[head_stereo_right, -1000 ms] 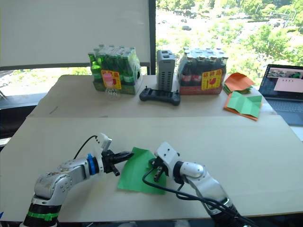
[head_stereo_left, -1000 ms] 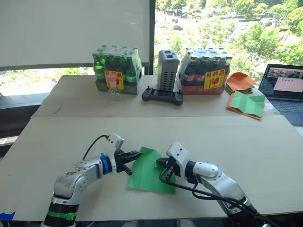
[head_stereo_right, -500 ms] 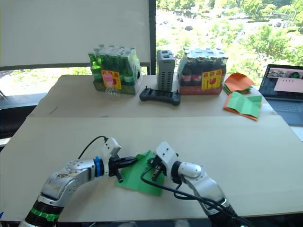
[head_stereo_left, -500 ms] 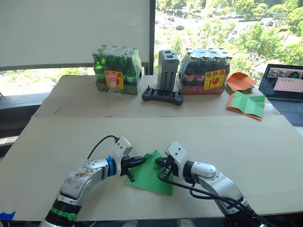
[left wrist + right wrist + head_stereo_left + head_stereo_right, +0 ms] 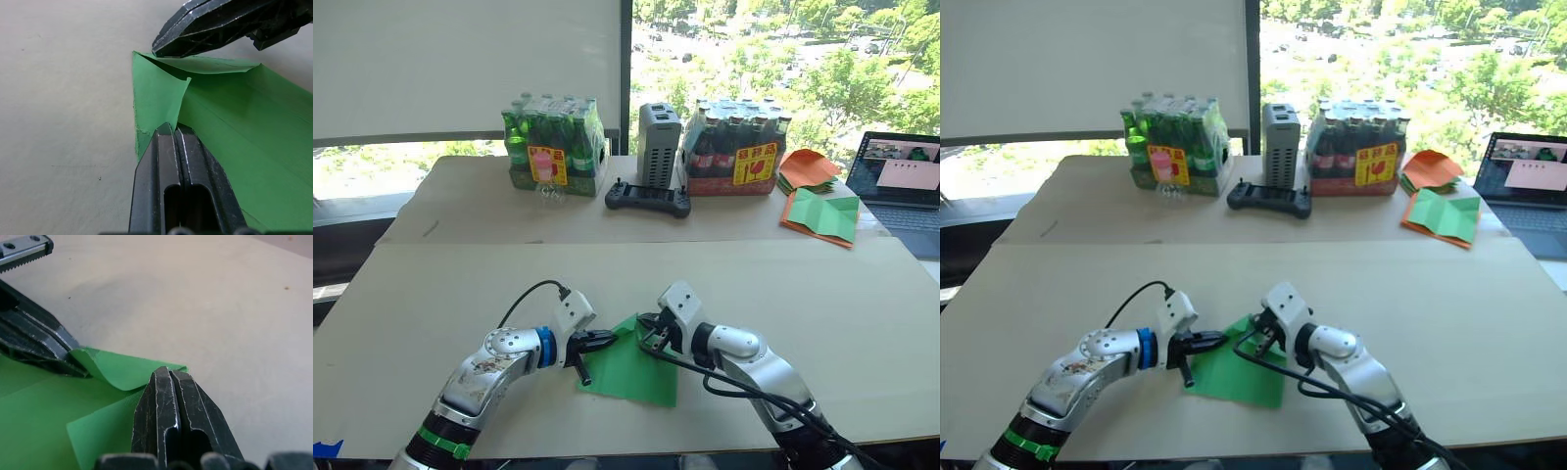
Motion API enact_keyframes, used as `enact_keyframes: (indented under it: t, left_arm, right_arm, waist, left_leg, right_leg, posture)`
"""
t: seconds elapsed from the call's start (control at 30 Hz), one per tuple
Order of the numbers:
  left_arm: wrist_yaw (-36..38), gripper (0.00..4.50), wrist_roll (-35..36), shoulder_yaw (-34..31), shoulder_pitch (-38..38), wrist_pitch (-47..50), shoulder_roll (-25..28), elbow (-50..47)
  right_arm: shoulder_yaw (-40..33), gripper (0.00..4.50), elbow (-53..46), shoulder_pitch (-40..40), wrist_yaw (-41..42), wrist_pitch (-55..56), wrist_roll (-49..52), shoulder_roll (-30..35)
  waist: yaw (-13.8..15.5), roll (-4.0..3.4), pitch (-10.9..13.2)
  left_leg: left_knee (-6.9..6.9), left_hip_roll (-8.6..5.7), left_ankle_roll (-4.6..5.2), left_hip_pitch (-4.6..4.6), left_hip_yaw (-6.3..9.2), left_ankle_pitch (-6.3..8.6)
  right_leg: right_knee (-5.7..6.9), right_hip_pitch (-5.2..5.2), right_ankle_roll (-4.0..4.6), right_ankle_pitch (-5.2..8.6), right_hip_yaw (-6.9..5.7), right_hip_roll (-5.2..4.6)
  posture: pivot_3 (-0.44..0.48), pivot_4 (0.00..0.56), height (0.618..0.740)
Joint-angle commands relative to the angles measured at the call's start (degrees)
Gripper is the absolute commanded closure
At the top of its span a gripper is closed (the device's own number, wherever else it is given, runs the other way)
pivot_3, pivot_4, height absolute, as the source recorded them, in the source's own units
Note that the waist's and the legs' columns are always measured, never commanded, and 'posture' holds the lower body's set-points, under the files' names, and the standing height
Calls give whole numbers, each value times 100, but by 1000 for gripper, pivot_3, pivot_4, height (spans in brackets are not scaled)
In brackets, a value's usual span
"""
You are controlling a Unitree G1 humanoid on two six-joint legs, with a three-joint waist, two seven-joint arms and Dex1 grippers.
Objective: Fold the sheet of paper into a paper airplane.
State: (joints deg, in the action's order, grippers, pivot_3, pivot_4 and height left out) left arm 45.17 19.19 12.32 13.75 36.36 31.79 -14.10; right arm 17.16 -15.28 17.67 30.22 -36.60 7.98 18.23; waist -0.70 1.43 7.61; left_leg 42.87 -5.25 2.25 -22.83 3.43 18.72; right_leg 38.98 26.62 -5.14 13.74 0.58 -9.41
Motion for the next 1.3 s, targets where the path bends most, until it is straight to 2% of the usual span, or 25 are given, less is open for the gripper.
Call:
enact_keyframes:
  t: [0.03,0.47,0.5,0.53,0.77,0.87,0.9,1.07,1.17,1.3]
  left_arm:
    - [76,4466,-152,179,-33,0,77,25]
    - [129,4466,-186,148,25,0,53,57]
    - [139,3942,-171,135,26,10,62,48]
    - [179,3772,-140,106,32,31,97,18]
    - [394,1441,290,-386,311,339,237,-92]
    - [509,1441,516,-639,562,436,257,24]
    - [570,1661,627,-731,701,477,241,109]
    - [769,3347,812,-700,1056,442,64,409]
    - [578,4337,343,-340,1289,162,-120,890]
    - [599,4441,43,26,1353,-111,-343,1197]
  right_arm:
    - [-63,4500,132,162,-131,277,-103,-134]
    - [271,4500,427,115,-124,156,-544,-63]
    - [272,4500,428,105,-121,163,-549,-64]
    - [272,4500,434,104,-120,169,-550,-71]
    - [291,4500,445,132,-129,162,-571,-112]
    - [304,4500,464,149,-136,170,-584,-137]
    - [297,4500,456,143,-138,170,-584,-144]
    - [266,4500,436,124,-134,172,-609,-125]
    - [255,4500,434,121,-148,163,-612,-134]
    - [271,4500,386,110,-178,145,-629,-149]
  waist:
    - [-1,0,0]
    - [-2,-1,0]
    - [-2,-1,0]
    - [-1,-1,0]
    - [-7,-1,0]
    - [1,-1,0]
    - [2,-1,0]
    - [-11,-1,0]
    - [-6,0,0]
    - [-6,0,0]
  left_leg:
    - [0,0,0,0,0,0]
    - [0,0,0,4,0,0]
    - [0,0,0,5,0,0]
    - [0,0,0,5,0,0]
    - [1,0,0,5,0,0]
    - [0,0,0,4,0,0]
    - [2,0,-1,3,0,-1]
    - [0,0,-2,4,0,-1]
    - [1,0,-2,3,0,-1]
    - [2,-2,-2,2,0,-1]
  right_leg:
    - [0,0,0,0,0,0]
    - [1,-3,0,0,0,0]
    - [1,-4,0,0,0,0]
    - [1,-4,0,0,0,0]
    - [3,-2,0,0,0,2]
    - [3,-2,0,0,0,2]
    - [3,-2,0,0,-1,2]
    - [3,-2,0,0,0,2]
    - [3,-2,0,0,0,2]
    - [3,-3,0,0,0,1]
  posture:
    - [0,150,678]
    - [0,150,678]
    - [0,150,678]
    - [0,150,678]
    - [0,150,678]
    - [0,150,678]
    - [0,150,678]
    - [0,150,678]
    - [0,150,678]
    - [0,150,678]
